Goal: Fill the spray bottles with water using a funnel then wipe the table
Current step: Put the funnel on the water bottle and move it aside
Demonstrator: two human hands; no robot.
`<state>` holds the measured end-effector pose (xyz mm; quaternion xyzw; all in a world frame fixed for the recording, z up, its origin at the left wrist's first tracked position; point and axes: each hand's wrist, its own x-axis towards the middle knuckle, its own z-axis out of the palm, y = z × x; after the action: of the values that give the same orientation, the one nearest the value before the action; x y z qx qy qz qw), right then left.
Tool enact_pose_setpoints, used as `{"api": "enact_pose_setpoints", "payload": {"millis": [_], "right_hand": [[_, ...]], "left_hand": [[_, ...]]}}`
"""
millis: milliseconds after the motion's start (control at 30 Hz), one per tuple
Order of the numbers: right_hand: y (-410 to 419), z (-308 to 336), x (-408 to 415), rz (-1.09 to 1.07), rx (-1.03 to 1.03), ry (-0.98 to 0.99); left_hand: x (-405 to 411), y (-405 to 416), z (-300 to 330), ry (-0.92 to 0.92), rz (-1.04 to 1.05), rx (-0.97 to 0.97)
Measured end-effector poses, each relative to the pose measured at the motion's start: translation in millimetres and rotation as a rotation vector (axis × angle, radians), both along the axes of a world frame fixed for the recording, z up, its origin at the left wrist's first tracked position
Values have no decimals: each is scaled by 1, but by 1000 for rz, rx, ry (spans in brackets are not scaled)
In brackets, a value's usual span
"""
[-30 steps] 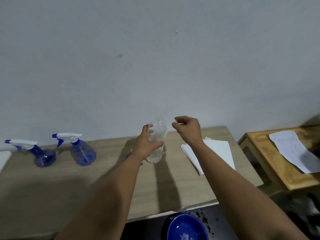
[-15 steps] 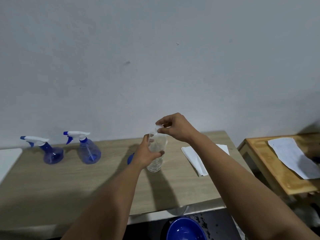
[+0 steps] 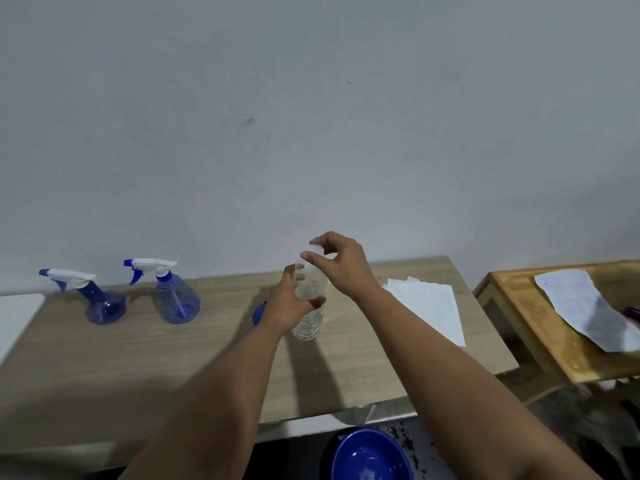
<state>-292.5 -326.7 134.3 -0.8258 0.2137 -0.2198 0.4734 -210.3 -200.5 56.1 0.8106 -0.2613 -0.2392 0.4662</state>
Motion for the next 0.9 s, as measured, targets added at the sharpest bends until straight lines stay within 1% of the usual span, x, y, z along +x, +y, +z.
{"api": "enact_pose_setpoints", "payload": {"millis": [67,100,200,233,333,500,600,667,700,767,833,900], "right_hand": [[2,-2,3,-100,-2,-15],[3,-2,3,-96,5,-12],[-1,-7,-4,48,65,-23],[-2,-9,-7,59,90,-39],[2,-13,-9,-22,181,-111],[15,-14,1,-198,118,-102],[23,-21,-2,-200,135,-151],[31,-35,-10,-199,154,-130],[35,-45,-15,-201,168,-107],[41,-69,-24,-215,188,-56],[44,-96,-29,-220,208,33],[49,-122,-30,-204,234,117]], "left_hand": [[-2,-1,0,-16,0,9],[-3,0,1,-32,-3,10],[-4,2,1,-40,22,8],[-4,3,0,-38,28,3],[-9,0,1,-44,44,17],[-12,-3,0,-89,36,47],[-9,-5,-3,-96,33,42],[-3,1,-14,-81,-23,61],[2,7,-25,-85,-64,91],[16,25,-53,-147,-106,241],[32,48,-86,-278,-55,394],[40,63,-105,-400,-5,450]]}}
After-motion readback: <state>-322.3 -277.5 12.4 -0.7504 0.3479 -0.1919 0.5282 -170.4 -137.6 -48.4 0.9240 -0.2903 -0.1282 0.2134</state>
